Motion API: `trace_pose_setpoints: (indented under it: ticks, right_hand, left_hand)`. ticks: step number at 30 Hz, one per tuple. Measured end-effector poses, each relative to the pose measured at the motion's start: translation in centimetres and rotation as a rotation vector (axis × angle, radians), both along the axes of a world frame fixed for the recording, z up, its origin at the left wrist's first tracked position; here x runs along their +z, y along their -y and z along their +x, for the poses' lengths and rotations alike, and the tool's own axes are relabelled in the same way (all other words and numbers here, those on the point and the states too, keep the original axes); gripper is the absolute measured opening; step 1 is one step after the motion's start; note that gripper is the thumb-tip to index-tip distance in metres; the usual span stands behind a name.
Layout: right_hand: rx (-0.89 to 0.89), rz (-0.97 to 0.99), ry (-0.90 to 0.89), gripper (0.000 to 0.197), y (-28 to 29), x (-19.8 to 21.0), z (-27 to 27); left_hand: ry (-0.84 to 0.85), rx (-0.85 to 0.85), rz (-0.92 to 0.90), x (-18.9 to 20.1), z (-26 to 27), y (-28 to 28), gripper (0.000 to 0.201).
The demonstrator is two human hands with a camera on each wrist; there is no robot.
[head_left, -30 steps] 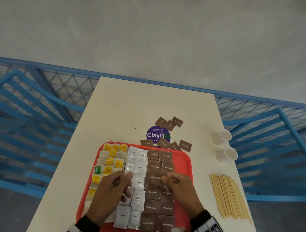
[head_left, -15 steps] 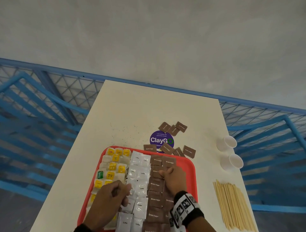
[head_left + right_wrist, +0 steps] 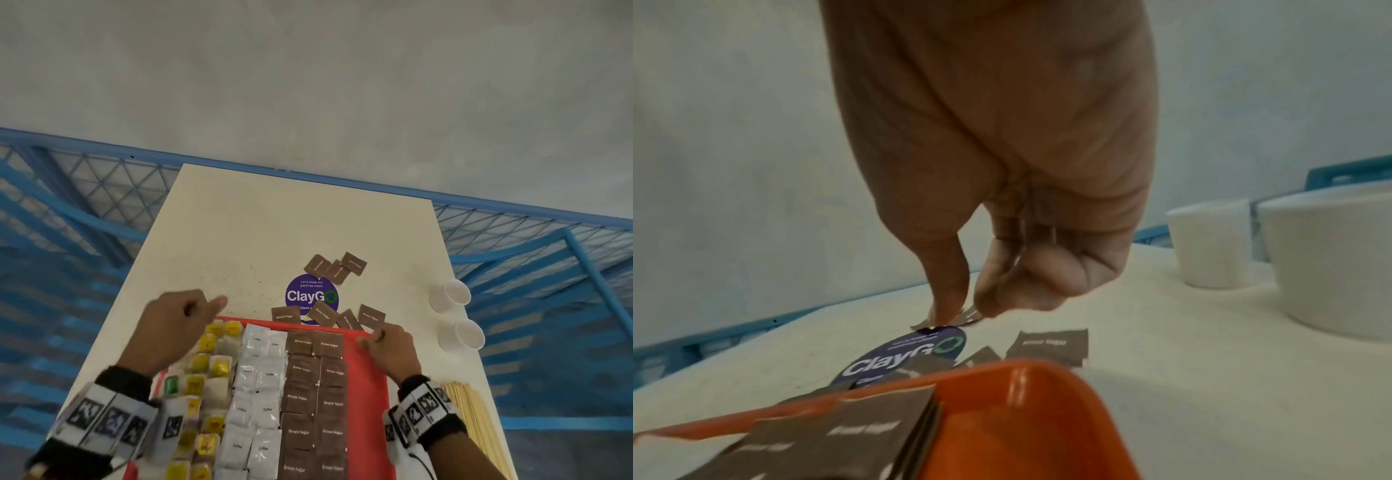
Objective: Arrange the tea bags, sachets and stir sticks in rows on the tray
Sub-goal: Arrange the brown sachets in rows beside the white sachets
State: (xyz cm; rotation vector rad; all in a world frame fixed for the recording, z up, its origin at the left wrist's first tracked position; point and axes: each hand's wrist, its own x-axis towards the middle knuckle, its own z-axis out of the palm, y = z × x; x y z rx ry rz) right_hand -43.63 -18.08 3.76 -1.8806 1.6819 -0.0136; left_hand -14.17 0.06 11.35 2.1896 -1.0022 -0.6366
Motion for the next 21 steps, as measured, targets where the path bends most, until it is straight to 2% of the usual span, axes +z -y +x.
trace_pose_setpoints:
  ticks: [3, 7, 10, 14, 17, 21]
  right_hand:
    - [0.081, 0.021, -0.127, 0.026, 3.2, -0.6, 1.5]
    - [0.231, 0.050, -0.306, 0.045, 5.0, -2.1, 4.4]
    - [0.296, 0.083, -0.341, 0.046, 5.9, -3.1, 5.8]
    - [0.332, 0.079, -0.274, 0.030, 7.0, -3.8, 6.6]
    - [0.328, 0.057, -0.177, 0.027, 7.5, -4.3, 6.7]
    - [0.214, 0.045, -0.068, 0.028, 8.6, -4.4, 5.8]
  left_hand:
    - [0.099, -0.032, 0.042, 0.4, 0.9, 4.0, 0.041]
    - [0.064, -0.139, 0.260, -3.4, 0.4, 8.8, 0.034]
    - [0.083, -0.169, 0.405, -6.0, -0.7, 11.1, 0.029]
    - [0.208, -0.231, 0.518, -7.8, -2.3, 13.3, 0.016]
    - [0.267, -0.332, 0.581, -8.4, -3.3, 14.6, 0.028]
    - [0.294, -0.428, 0.635, -10.0, -4.2, 16.1, 0.053]
